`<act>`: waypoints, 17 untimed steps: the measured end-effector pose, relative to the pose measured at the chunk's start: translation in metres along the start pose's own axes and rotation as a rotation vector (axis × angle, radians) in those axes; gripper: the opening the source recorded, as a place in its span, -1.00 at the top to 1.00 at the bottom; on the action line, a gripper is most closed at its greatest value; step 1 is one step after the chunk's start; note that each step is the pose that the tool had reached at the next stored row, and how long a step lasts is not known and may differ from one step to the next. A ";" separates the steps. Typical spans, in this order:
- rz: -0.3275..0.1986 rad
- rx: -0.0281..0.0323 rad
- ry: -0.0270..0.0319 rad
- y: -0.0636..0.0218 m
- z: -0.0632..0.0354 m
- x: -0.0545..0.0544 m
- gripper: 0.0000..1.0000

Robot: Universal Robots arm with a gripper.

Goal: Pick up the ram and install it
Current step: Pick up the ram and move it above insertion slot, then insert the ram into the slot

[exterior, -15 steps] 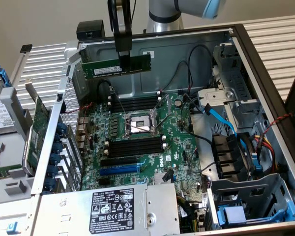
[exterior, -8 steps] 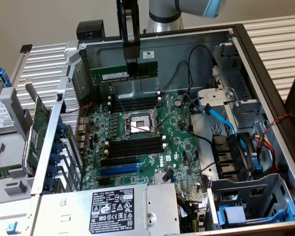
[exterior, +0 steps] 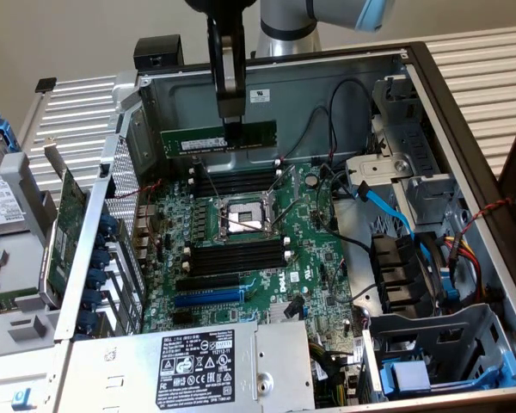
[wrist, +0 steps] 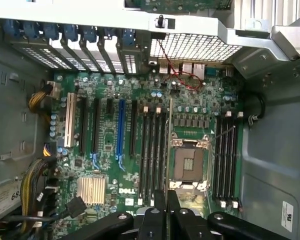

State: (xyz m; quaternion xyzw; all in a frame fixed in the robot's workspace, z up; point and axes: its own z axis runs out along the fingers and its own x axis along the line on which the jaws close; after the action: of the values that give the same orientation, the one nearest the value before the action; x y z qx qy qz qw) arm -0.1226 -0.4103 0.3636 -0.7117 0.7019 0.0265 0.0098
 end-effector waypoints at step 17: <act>0.002 -0.0393 -0.0008 -0.0103 0.0225 -0.002 0.73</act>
State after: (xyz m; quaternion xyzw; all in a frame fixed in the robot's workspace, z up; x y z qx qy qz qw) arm -0.1129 -0.4070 0.3410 -0.7109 0.7021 0.0406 -0.0040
